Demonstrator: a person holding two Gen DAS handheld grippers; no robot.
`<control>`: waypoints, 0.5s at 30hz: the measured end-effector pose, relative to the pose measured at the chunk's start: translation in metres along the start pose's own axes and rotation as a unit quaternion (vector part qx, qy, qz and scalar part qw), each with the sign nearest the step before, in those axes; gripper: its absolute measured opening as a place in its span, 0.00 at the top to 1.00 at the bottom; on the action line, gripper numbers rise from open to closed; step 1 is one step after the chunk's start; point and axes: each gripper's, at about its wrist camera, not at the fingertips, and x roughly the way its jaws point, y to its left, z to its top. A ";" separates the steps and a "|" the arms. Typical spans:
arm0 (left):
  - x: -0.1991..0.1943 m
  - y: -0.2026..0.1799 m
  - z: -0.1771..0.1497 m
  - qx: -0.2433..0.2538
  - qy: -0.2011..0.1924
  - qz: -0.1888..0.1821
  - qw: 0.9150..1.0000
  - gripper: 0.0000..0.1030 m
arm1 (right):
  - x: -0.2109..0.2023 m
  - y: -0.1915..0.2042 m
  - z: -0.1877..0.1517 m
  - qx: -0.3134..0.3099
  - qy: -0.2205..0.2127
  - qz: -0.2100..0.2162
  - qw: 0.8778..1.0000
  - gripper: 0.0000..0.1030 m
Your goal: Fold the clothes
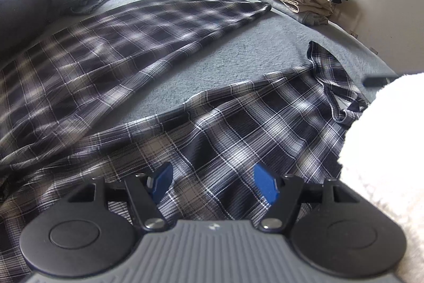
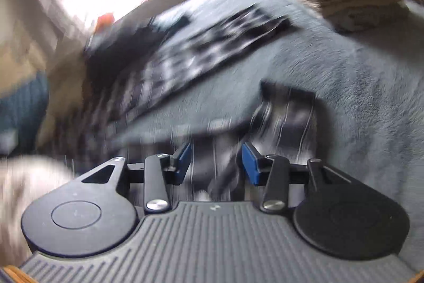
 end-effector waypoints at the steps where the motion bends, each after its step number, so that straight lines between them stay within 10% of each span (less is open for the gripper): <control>1: -0.001 0.001 -0.001 -0.001 0.000 0.001 1.000 0.33 | -0.003 0.005 -0.005 -0.020 0.012 -0.003 1.000 0.60; 15: -0.018 0.012 -0.010 -0.024 -0.009 0.003 1.000 0.33 | 0.013 -0.014 -0.046 0.069 0.144 0.088 0.983 0.60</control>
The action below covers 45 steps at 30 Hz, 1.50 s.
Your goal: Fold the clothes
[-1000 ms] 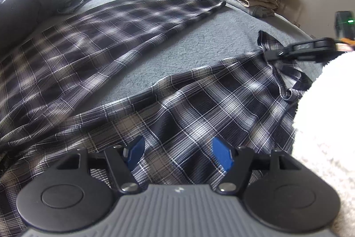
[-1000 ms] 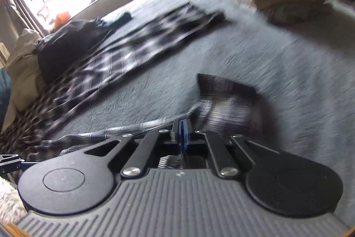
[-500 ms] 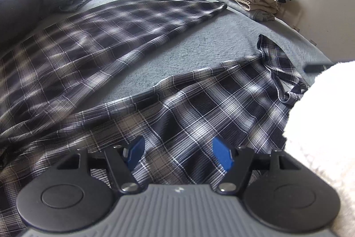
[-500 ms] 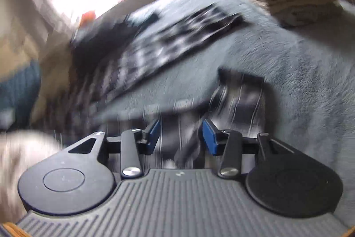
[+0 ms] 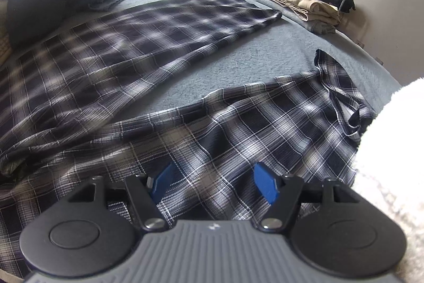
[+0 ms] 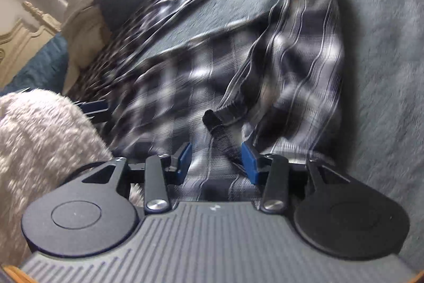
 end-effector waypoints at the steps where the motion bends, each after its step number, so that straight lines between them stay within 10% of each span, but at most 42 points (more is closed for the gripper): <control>1: 0.000 -0.001 0.000 0.001 0.000 -0.001 1.000 0.33 | -0.002 0.000 0.000 0.000 -0.002 0.000 1.000 0.60; 9: -0.003 -0.002 -0.001 0.002 -0.002 -0.003 1.000 0.33 | -0.012 0.007 0.003 0.010 -0.092 0.005 0.996 0.59; 20: -0.002 0.001 -0.003 -0.006 0.006 -0.007 1.000 0.33 | 0.005 0.016 -0.002 -0.050 -0.067 -0.019 0.996 0.59; 36: 0.000 0.001 -0.004 -0.009 0.011 -0.002 1.000 0.33 | 0.029 0.045 -0.003 -0.239 -0.018 -0.107 0.965 0.61; 42: 0.002 0.003 -0.004 -0.013 0.014 0.000 1.000 0.33 | 0.031 0.046 0.007 -0.263 -0.006 -0.127 0.956 0.96; 45: 0.003 0.004 -0.004 -0.016 0.017 0.000 1.000 0.33 | 0.009 0.040 0.010 -0.235 -0.053 -0.122 0.963 0.97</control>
